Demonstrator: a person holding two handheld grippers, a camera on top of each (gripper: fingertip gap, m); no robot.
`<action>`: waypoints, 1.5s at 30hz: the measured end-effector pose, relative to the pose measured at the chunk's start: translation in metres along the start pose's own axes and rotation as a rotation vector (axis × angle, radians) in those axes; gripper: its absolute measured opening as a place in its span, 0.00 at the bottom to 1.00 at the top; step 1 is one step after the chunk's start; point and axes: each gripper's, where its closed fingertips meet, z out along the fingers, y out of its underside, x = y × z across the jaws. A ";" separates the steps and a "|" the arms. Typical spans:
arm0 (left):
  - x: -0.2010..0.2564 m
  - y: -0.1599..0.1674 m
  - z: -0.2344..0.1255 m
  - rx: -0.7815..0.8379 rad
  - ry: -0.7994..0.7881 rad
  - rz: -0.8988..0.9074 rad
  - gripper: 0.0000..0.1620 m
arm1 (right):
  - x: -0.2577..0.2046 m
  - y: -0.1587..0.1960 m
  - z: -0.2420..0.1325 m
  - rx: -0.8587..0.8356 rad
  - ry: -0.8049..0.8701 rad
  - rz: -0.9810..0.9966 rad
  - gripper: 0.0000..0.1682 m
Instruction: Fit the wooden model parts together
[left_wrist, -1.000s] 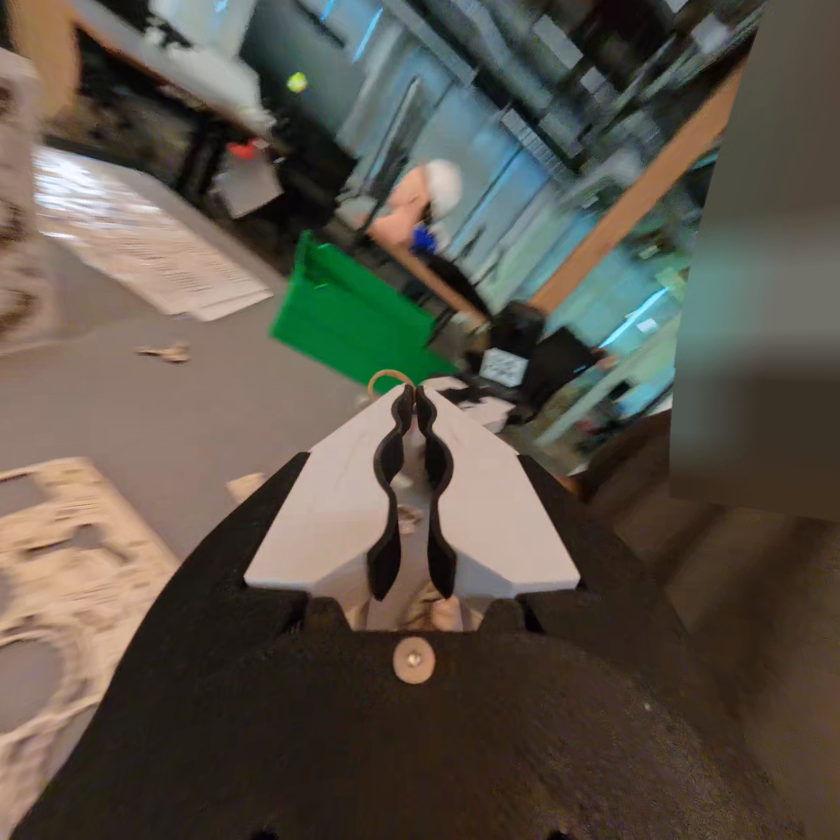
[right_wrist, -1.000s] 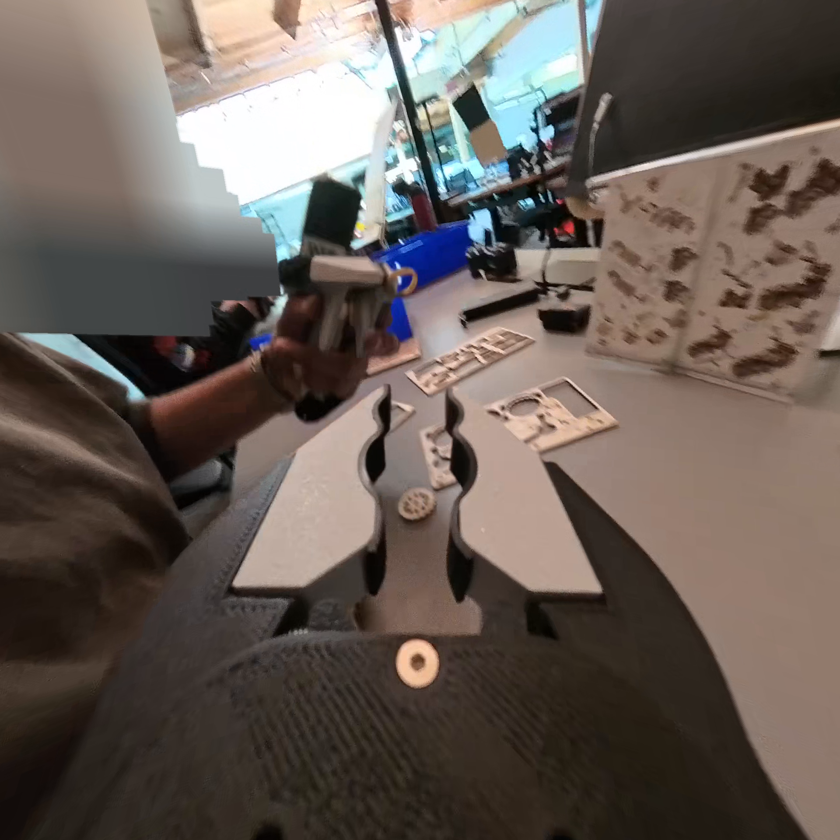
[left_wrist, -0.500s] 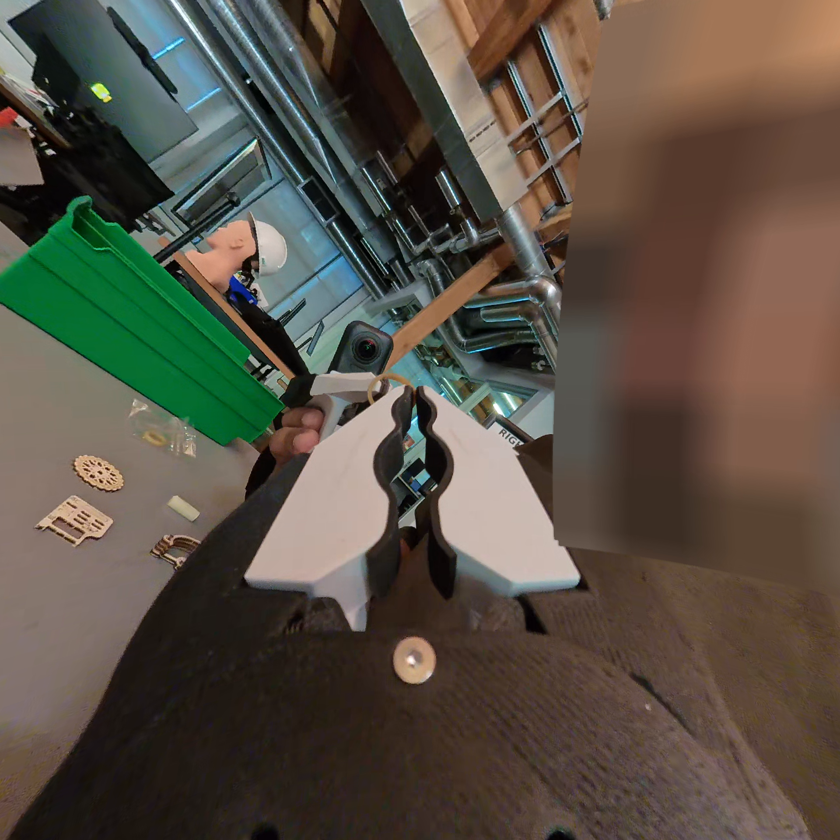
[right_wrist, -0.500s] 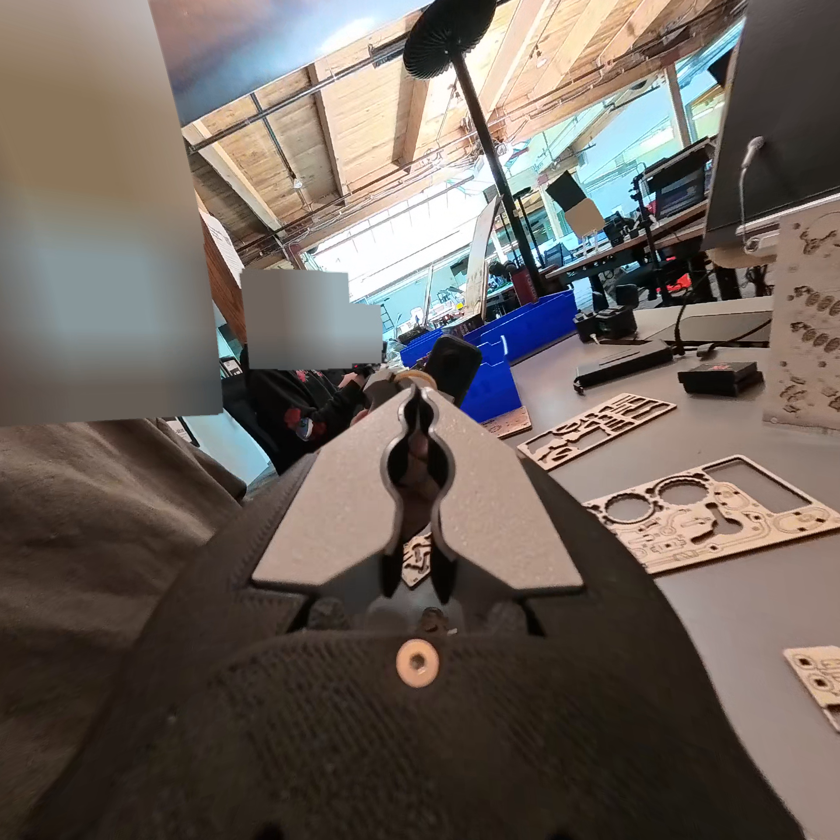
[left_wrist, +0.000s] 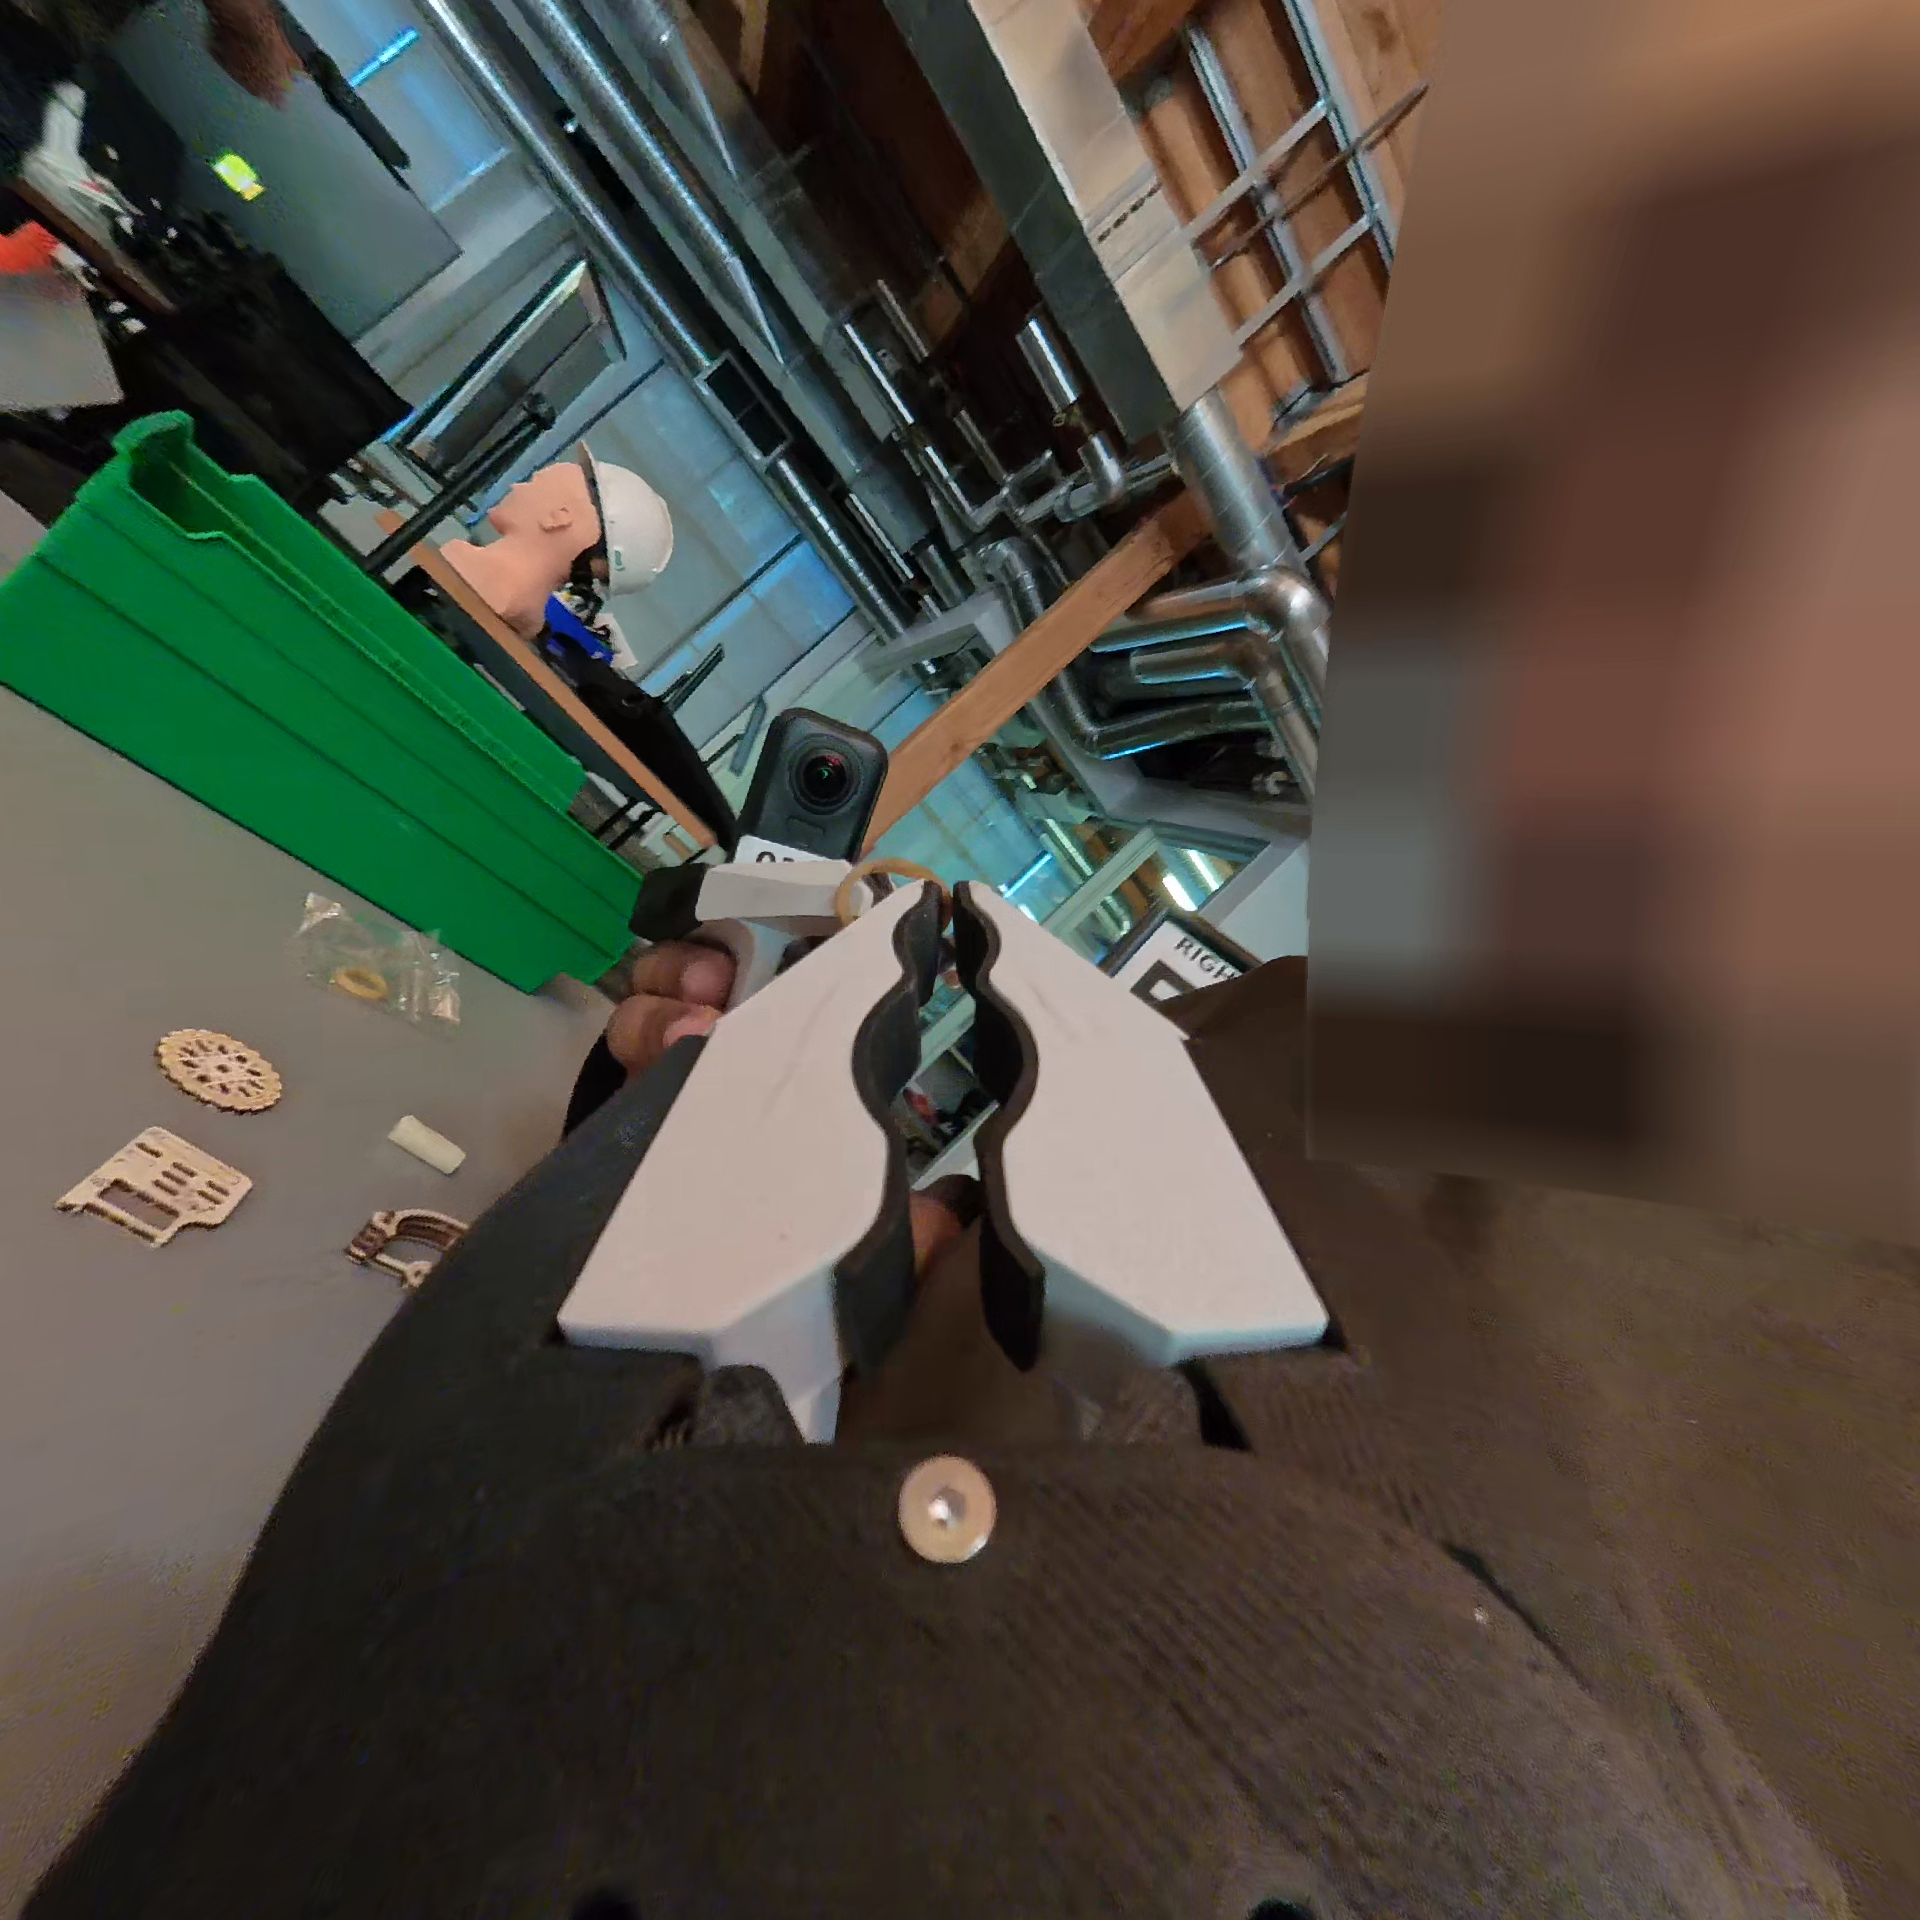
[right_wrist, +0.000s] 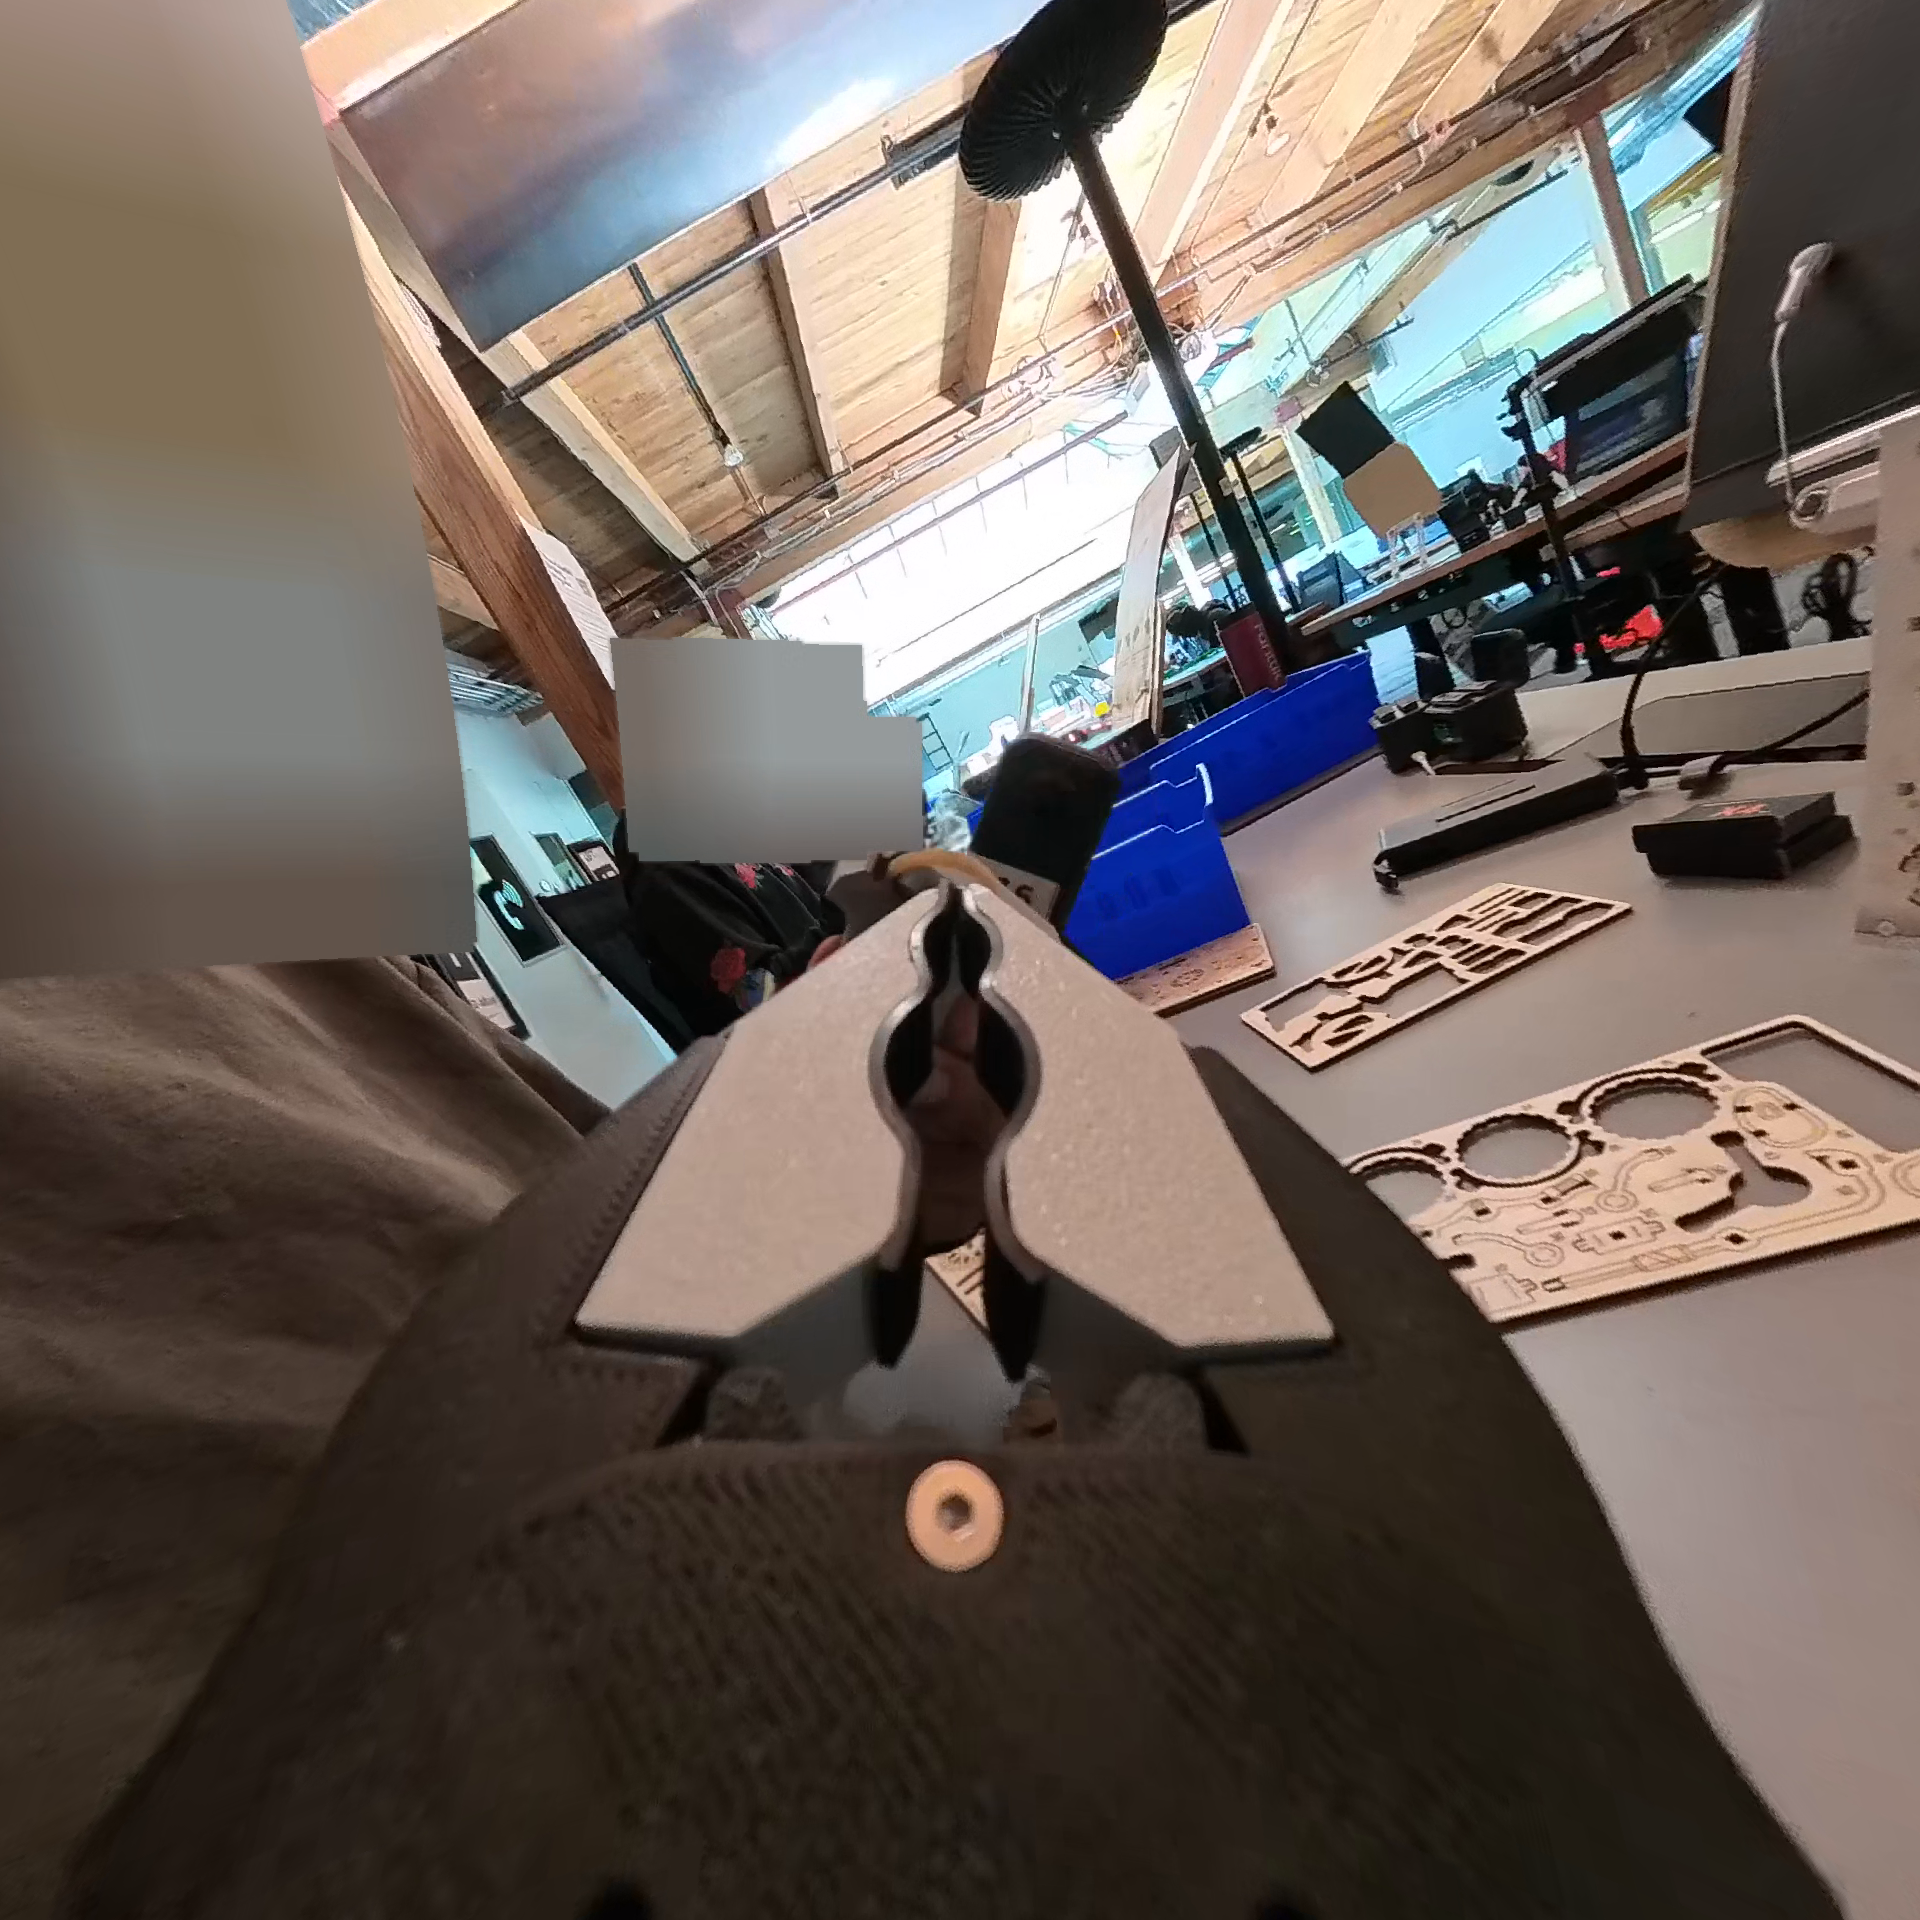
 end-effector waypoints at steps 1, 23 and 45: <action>0.000 0.000 0.001 -0.009 -0.015 0.017 0.00 | 0.000 0.000 0.000 0.006 -0.005 0.009 0.00; -0.004 -0.001 0.004 -0.139 -0.314 0.313 0.04 | -0.001 -0.008 -0.007 0.121 -0.112 0.209 0.00; -0.012 0.010 0.003 -0.194 -0.327 0.310 0.05 | -0.007 0.003 -0.008 -0.033 -0.106 0.073 0.00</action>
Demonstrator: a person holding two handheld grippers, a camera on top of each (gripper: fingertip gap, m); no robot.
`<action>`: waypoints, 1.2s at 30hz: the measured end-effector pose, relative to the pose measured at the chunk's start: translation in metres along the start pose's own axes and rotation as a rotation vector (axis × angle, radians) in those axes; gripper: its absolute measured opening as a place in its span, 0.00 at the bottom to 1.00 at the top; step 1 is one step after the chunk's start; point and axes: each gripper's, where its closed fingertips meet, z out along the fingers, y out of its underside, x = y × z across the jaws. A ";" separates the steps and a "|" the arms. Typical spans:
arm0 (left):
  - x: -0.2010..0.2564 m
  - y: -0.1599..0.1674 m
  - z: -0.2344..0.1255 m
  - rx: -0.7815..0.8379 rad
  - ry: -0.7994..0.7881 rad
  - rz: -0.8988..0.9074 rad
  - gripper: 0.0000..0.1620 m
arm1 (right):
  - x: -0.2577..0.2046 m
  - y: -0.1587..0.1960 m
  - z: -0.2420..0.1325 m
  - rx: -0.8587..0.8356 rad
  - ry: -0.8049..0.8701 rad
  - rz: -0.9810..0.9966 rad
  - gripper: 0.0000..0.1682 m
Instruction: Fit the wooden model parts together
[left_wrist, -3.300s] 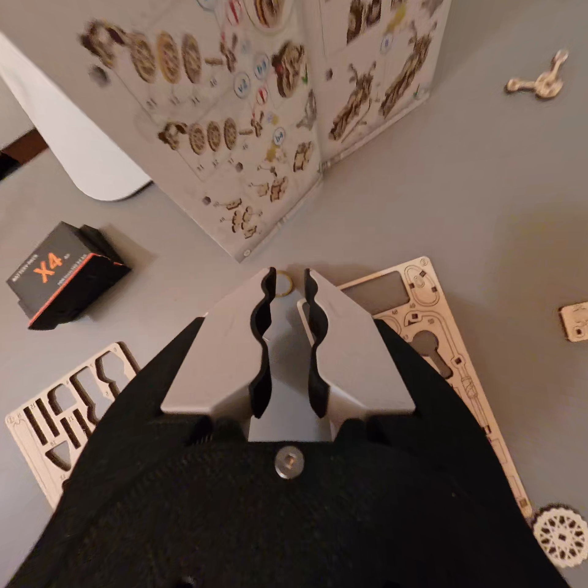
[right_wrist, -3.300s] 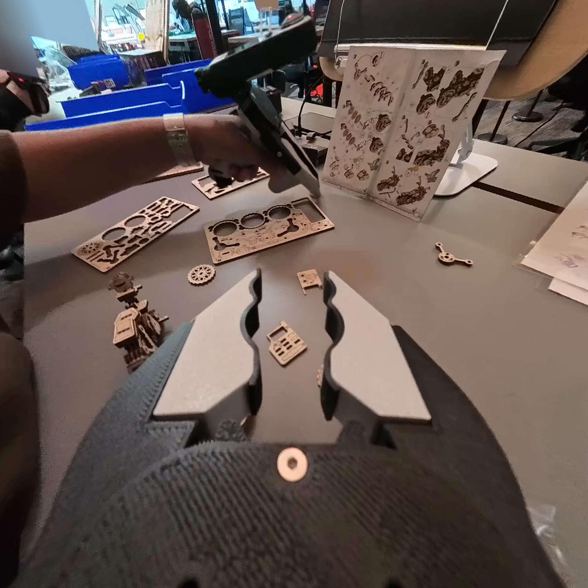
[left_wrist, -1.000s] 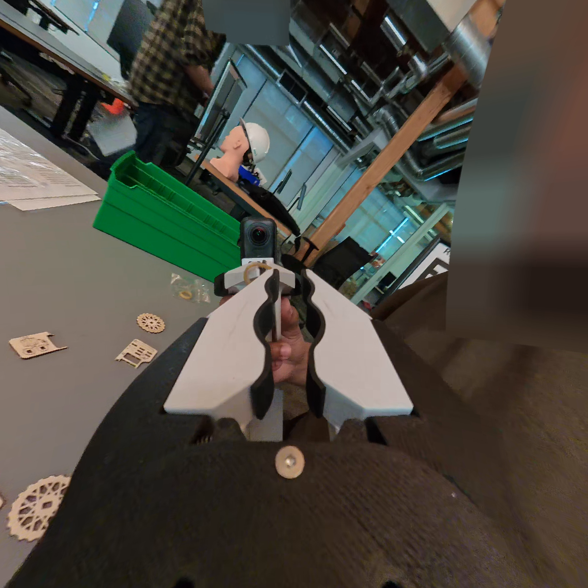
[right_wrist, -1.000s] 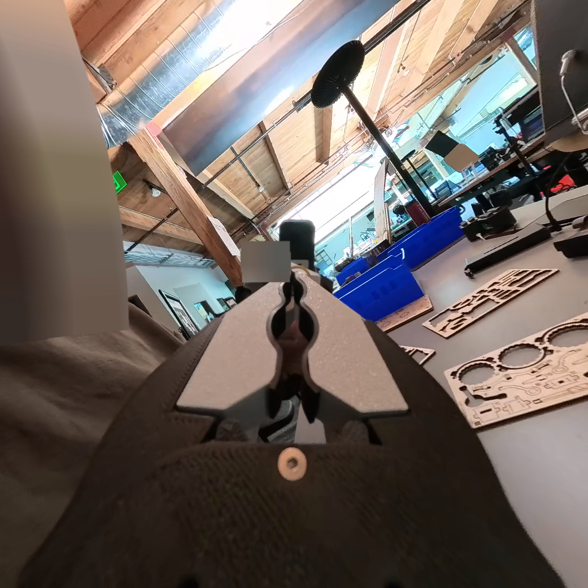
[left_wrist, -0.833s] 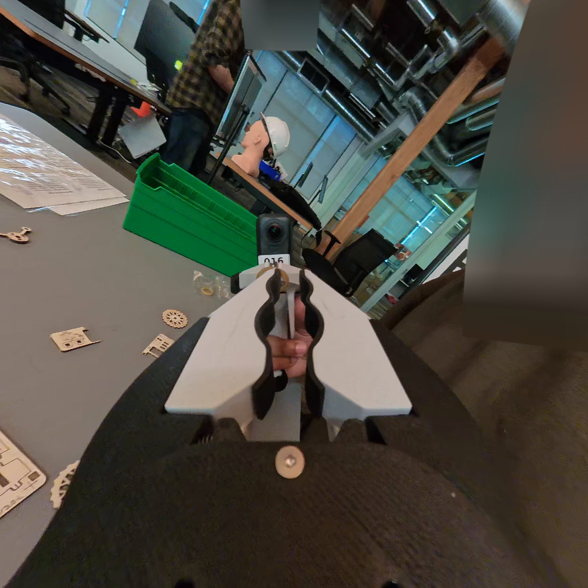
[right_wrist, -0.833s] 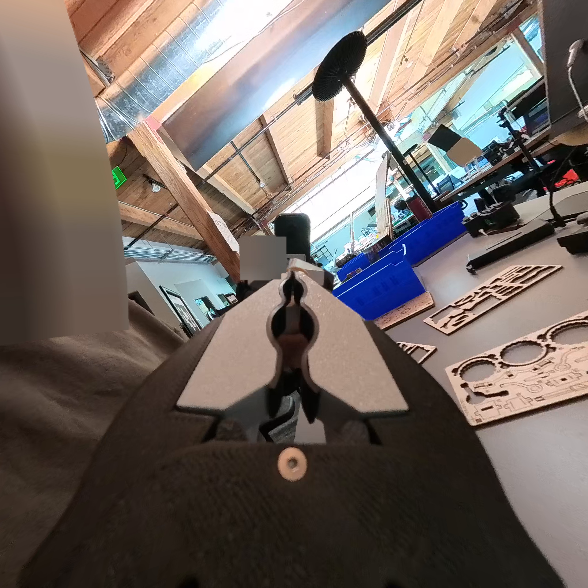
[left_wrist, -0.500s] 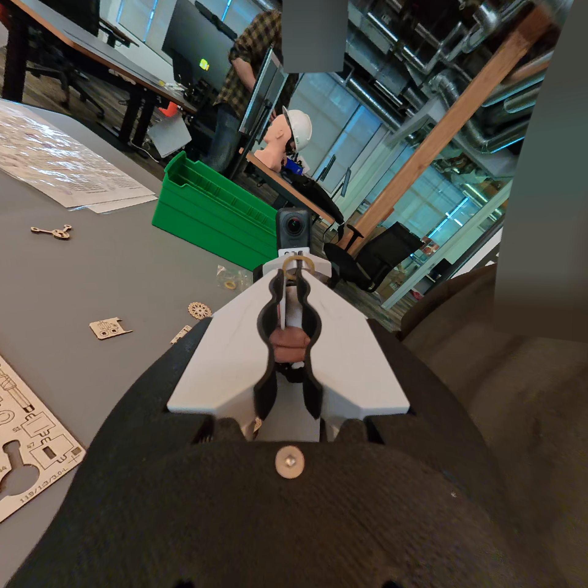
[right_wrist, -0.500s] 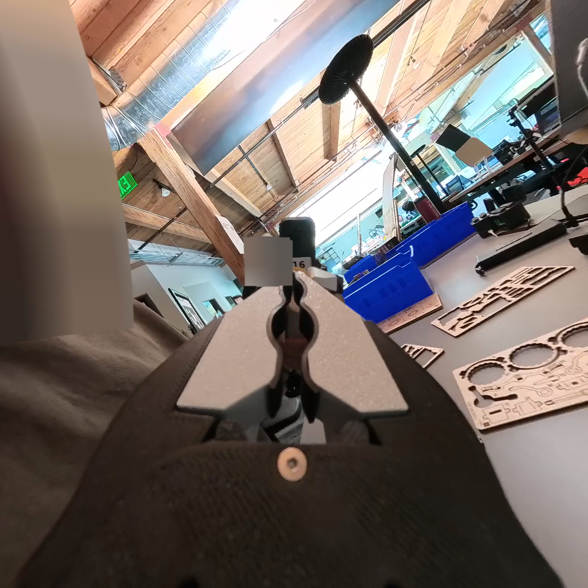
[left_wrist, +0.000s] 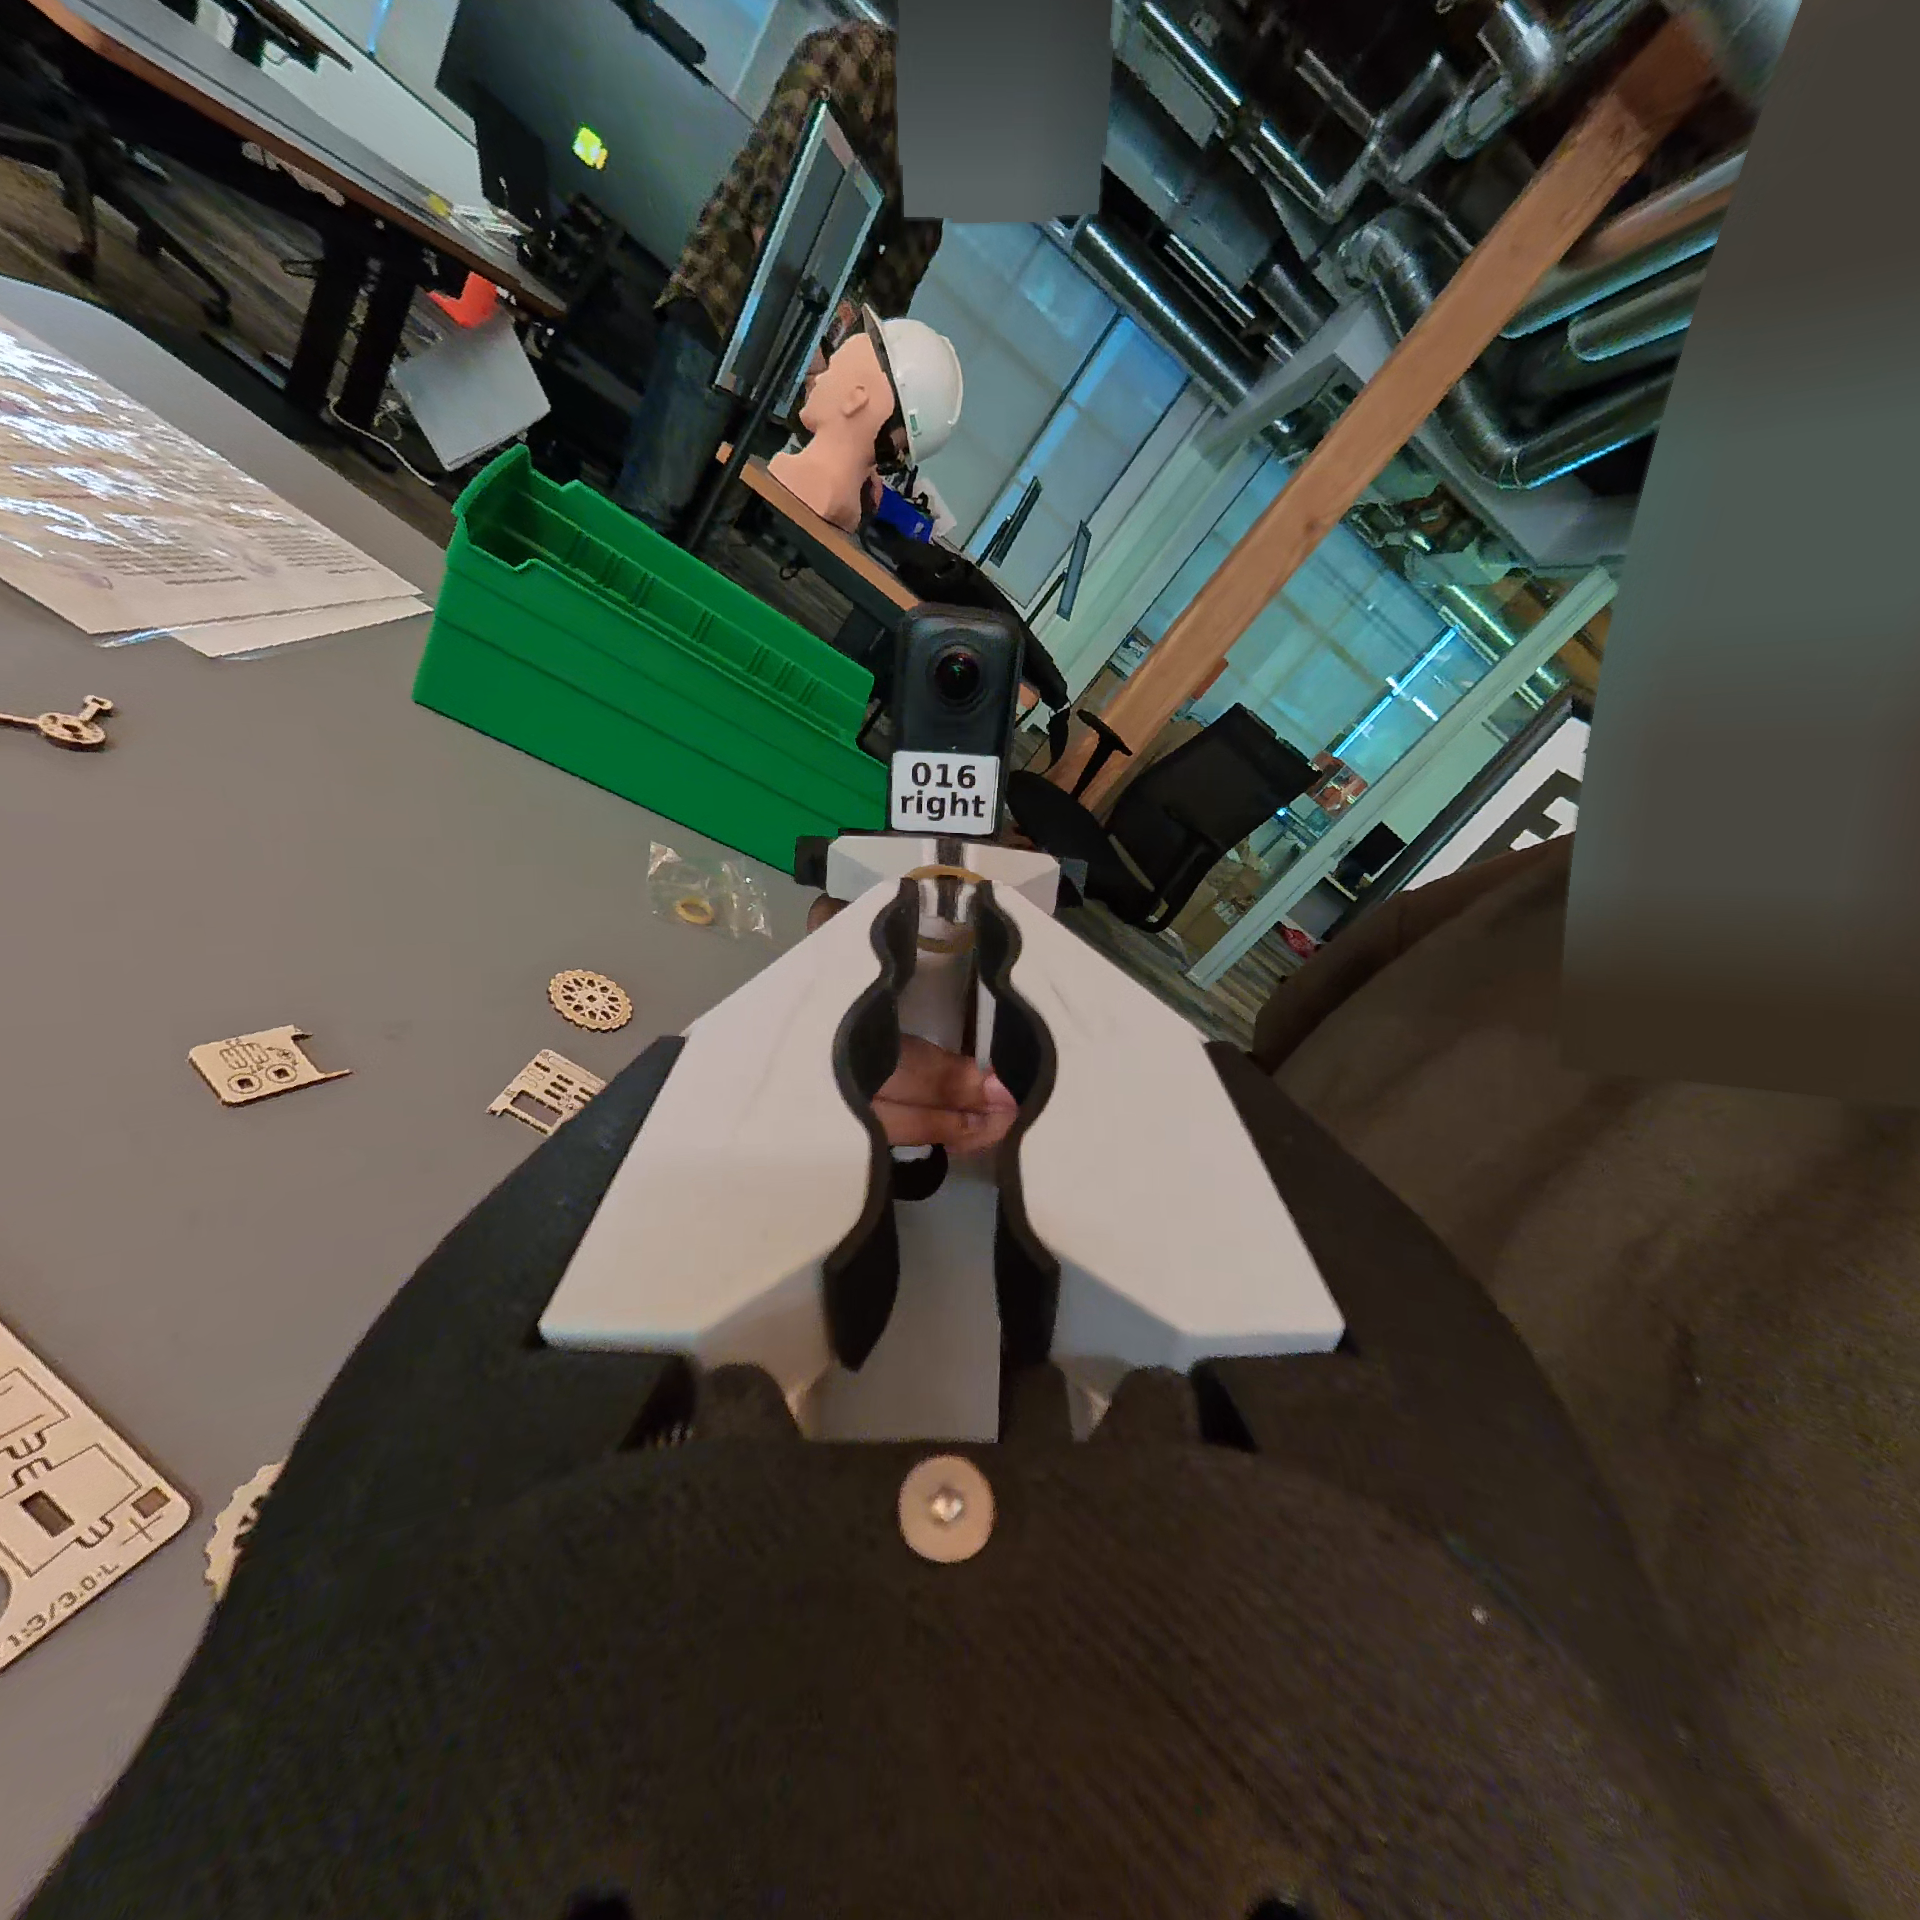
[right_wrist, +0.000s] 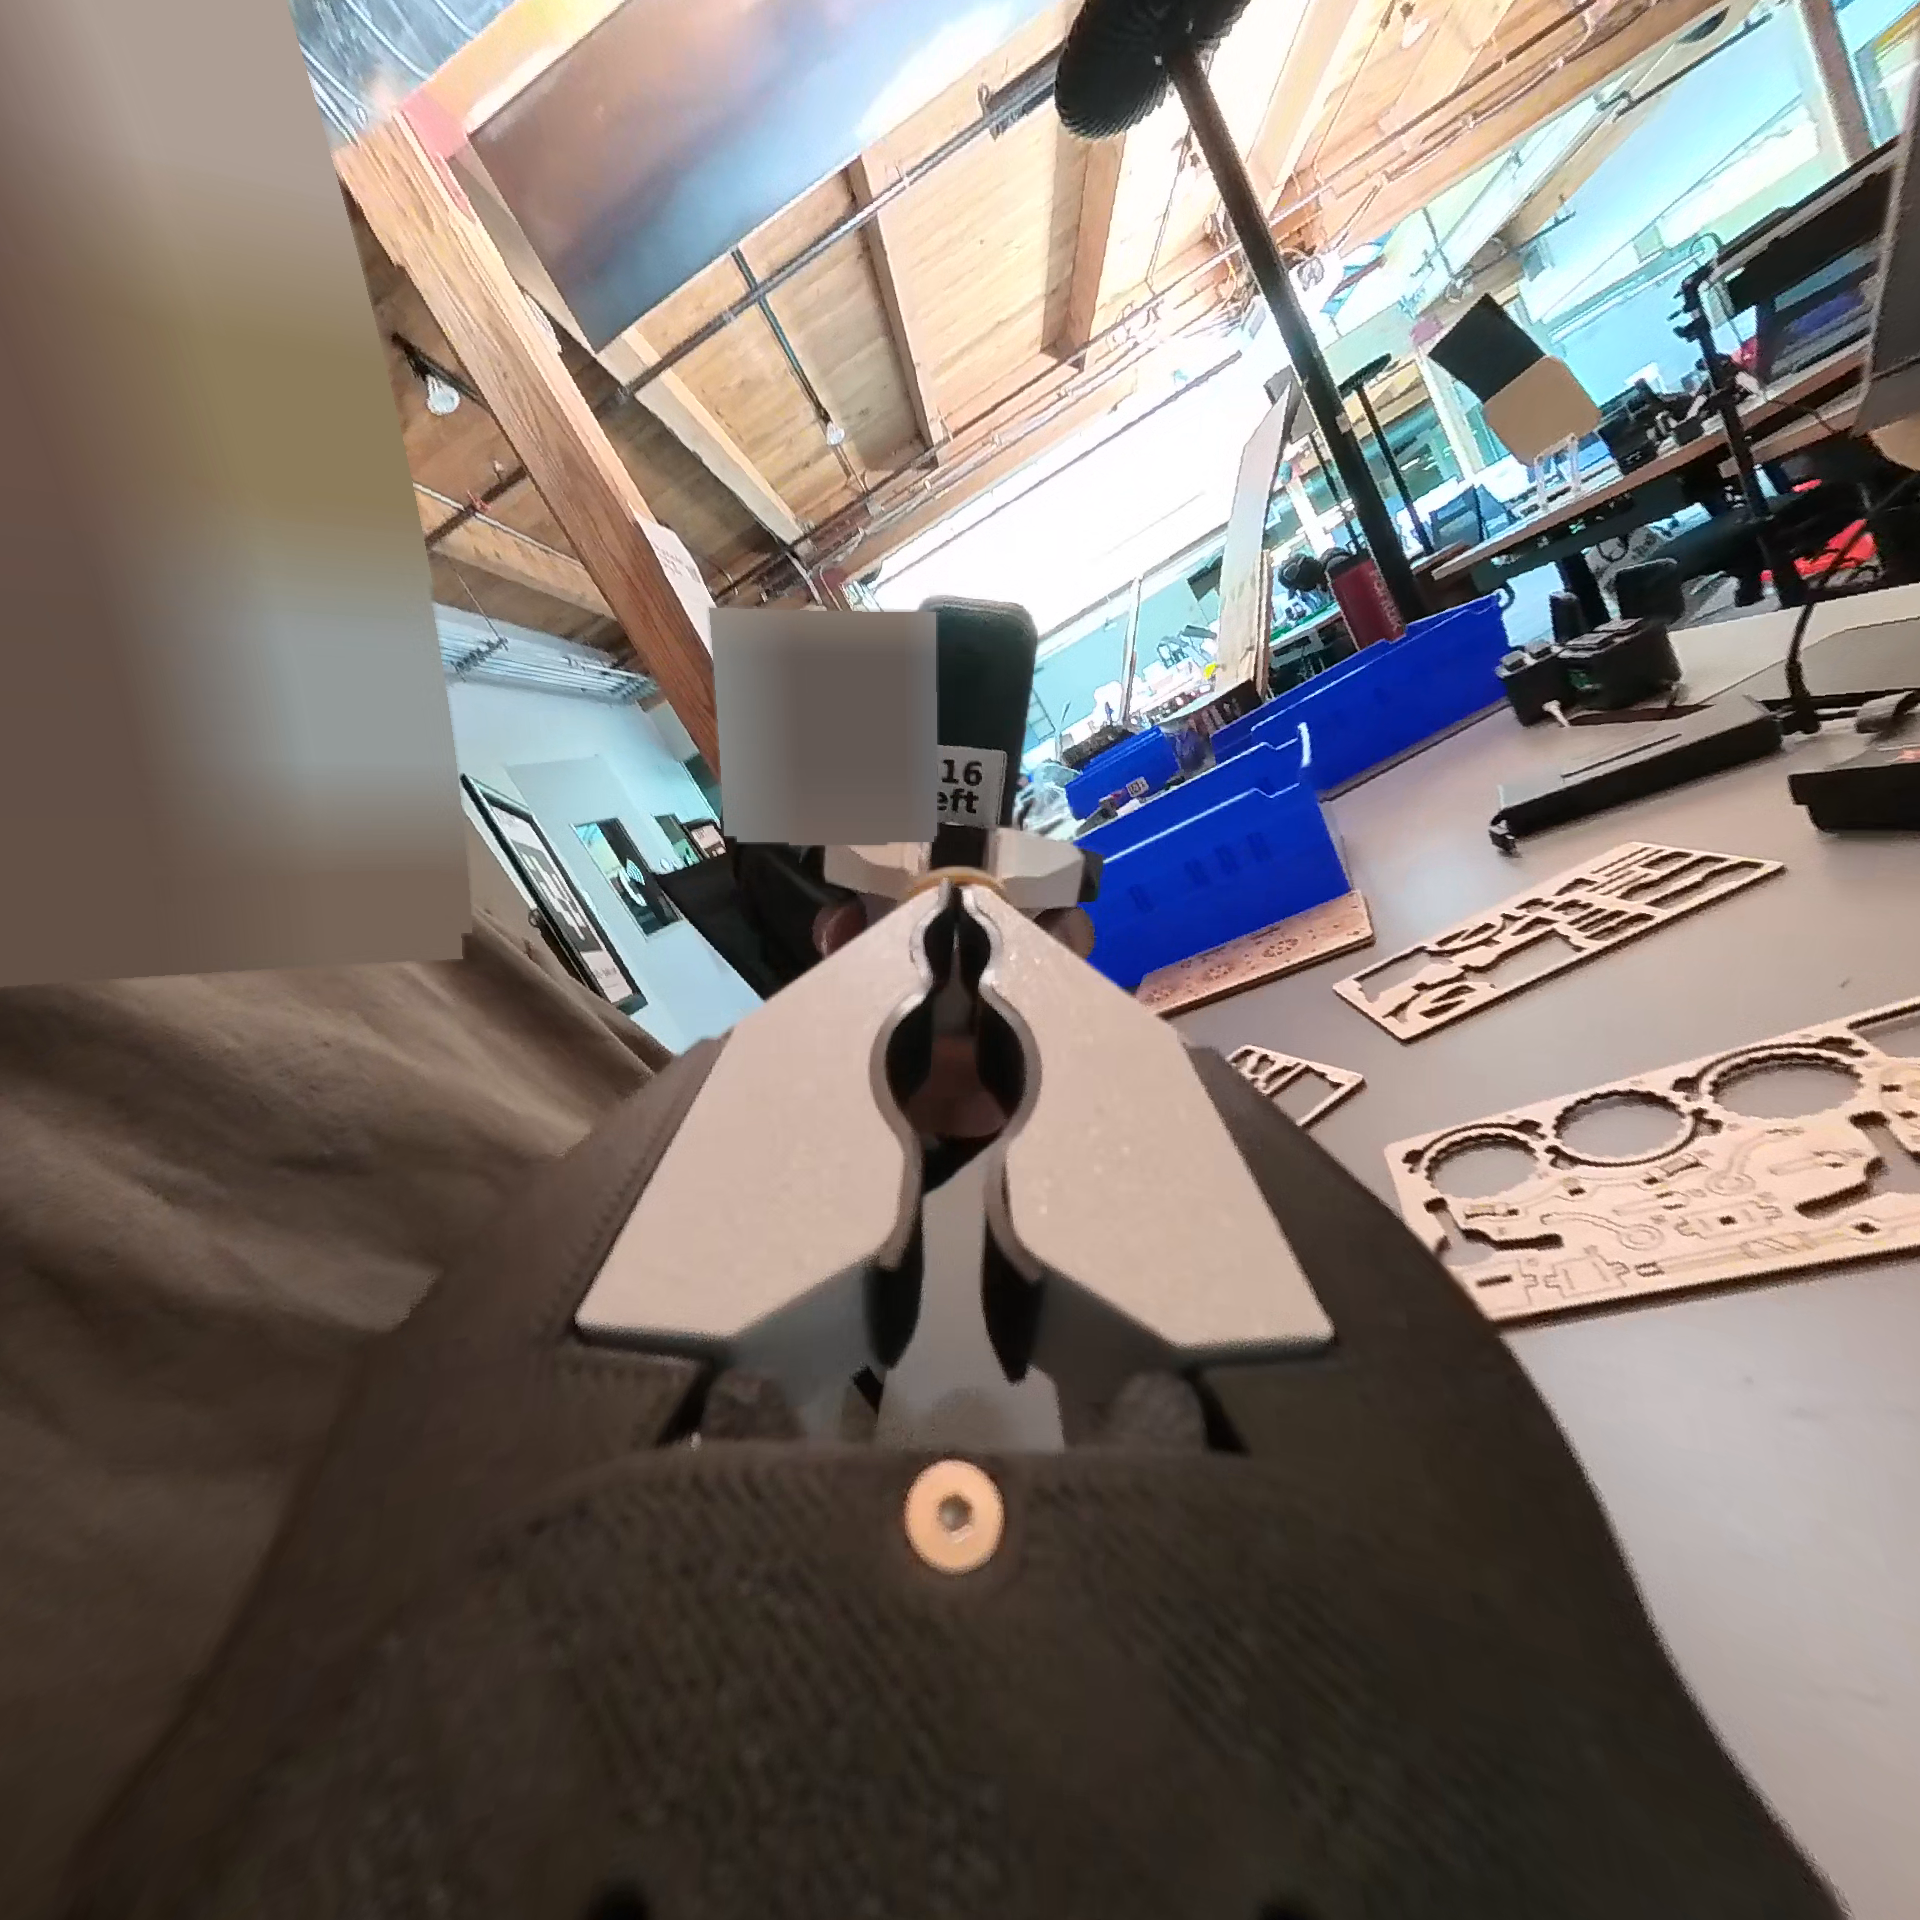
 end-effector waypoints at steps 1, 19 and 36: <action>0.000 0.000 0.000 0.000 0.002 -0.003 0.05 | 0.000 0.001 0.000 -0.008 0.002 -0.007 0.00; -0.002 0.002 0.000 0.000 -0.006 -0.010 0.05 | 0.005 -0.002 -0.004 0.015 0.023 0.022 0.00; -0.009 0.007 0.000 -0.024 -0.058 0.006 0.05 | 0.012 0.006 -0.005 -0.060 0.127 -0.098 0.01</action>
